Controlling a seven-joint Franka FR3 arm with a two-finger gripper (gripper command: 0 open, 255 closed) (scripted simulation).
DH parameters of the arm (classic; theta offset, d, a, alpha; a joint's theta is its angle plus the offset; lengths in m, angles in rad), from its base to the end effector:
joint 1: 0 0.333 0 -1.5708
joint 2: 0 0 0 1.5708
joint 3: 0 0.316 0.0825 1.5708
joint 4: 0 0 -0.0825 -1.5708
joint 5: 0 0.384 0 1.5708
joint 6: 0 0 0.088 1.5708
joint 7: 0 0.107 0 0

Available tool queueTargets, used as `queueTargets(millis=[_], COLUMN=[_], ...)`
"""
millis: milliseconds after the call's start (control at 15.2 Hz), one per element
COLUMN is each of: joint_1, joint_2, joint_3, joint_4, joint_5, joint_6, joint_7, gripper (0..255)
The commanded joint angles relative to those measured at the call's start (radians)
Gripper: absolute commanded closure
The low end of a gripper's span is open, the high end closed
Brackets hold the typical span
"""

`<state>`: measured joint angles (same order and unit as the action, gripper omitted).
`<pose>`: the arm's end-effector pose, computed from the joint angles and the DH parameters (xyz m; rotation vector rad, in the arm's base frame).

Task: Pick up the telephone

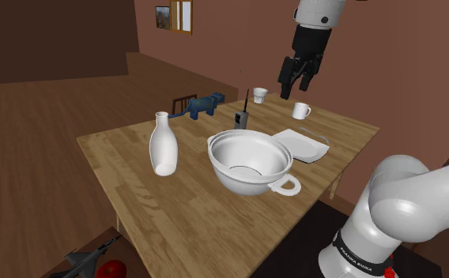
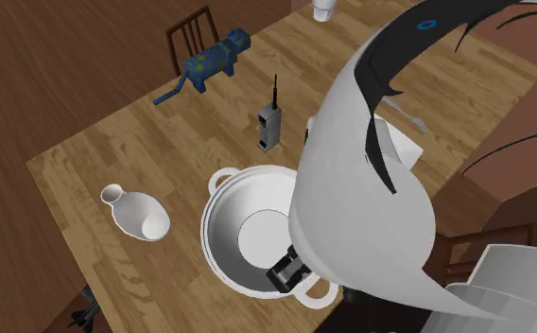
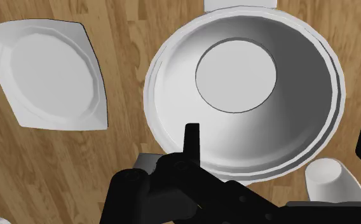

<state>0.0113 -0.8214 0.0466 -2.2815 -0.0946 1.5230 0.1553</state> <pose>0.2918 0.0123 0.6323 3.0126 -0.1789 0.1131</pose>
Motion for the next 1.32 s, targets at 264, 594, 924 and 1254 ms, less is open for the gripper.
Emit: queueTargets(millis=[264, 594, 924, 1254], joint_1=[-0.049, -0.106, -0.154, -0.192], joint_2=[0.155, 0.353, 0.549, 0.739], joint_3=[0.023, 0.040, 0.040, 0.023], joint_4=[0.050, 0.141, 0.259, 0.397], joint_5=[0.014, 0.019, 0.017, 0.015], joint_6=[0.080, 0.155, 0.204, 0.227], joint_7=[0.125, 0.274, 0.416, 0.545], gripper=[0, 0, 0, 0])
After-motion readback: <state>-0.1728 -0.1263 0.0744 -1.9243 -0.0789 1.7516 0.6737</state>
